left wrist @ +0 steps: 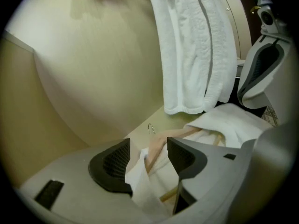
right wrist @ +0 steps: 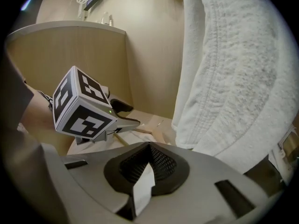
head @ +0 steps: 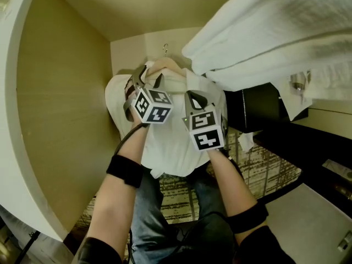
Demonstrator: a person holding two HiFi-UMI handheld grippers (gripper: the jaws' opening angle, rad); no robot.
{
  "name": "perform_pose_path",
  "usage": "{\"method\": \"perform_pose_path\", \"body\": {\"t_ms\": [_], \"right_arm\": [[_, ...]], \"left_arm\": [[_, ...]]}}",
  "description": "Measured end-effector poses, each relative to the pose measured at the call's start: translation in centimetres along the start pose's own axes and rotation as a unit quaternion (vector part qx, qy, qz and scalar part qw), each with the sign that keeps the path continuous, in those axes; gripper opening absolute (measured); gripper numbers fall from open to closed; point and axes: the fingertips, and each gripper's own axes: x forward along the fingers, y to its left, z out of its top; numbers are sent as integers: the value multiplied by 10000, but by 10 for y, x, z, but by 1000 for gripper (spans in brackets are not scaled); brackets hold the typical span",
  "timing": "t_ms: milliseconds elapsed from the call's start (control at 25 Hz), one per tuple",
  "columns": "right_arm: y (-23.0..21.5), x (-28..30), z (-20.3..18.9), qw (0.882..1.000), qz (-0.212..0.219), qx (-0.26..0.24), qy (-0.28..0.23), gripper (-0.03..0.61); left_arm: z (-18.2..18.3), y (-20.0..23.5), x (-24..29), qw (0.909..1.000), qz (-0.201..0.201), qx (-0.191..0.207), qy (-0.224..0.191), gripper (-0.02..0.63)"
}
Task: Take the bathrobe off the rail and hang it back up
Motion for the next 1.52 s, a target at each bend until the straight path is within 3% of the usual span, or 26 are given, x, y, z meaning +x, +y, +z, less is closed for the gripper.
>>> {"method": "perform_pose_path", "body": {"t_ms": [200,400,440,1040,1320,1520], "right_arm": [[7,-18,10,10000,11,26,-10,17],[11,-56,40,9999,22,28,-99,17],[12,-66,49,9999,21,31,-143,17],[35,-262,192,9951,181,-125,-959,17],[38,-351,250,9870,285,-274,-1558,17],[44,-406,280,9790,352,-439,-1959,17]], "left_arm": [[12,4,-27,10000,21,24,-58,236],[48,23,-82,9992,265,-143,-274,11],[58,26,-96,9989,269,-194,-324,3],[214,78,-344,9872,-12,-1201,-1046,2],[276,102,-450,9799,-129,-1329,-1481,2],[292,106,-507,9755,-219,-1369,-1706,2]]}}
